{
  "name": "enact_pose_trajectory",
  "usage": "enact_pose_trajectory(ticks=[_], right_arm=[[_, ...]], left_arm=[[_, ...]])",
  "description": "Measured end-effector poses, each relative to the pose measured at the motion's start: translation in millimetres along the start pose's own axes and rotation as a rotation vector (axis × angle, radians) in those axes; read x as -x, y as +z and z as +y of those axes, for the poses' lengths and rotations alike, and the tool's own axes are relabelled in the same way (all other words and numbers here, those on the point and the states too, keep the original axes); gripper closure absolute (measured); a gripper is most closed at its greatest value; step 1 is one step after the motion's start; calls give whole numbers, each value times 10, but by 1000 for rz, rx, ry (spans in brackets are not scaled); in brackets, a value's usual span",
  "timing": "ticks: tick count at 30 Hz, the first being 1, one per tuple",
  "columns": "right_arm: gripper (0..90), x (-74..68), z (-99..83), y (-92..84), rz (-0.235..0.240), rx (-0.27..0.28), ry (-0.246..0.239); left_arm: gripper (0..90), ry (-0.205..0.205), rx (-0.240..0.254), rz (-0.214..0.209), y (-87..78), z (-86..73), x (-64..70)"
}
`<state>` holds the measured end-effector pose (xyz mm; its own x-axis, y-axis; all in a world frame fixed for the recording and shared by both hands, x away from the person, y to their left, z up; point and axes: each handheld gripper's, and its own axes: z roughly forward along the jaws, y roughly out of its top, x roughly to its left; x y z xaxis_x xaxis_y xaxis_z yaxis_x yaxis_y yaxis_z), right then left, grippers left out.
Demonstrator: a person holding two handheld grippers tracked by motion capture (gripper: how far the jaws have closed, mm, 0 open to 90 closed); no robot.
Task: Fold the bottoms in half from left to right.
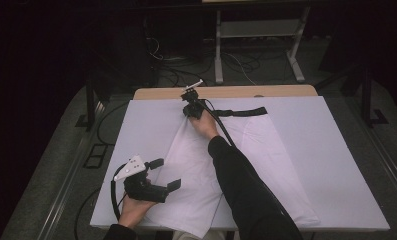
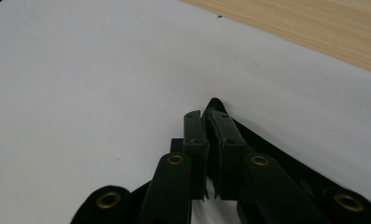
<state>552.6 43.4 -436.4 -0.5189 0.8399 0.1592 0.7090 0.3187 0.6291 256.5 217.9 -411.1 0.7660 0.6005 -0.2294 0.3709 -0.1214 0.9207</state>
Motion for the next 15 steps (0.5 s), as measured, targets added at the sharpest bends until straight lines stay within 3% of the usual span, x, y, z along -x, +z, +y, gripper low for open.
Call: enact_pose_trajectory(ticks=[10,15], right_arm=[[847,5,-16,-67,42,-8,-31],[847,18,-16,-130,58,4,-55]], left_arm=[[0,7,-21,4,-12,53,31],[0,36,-87,1,-24,89,58]])
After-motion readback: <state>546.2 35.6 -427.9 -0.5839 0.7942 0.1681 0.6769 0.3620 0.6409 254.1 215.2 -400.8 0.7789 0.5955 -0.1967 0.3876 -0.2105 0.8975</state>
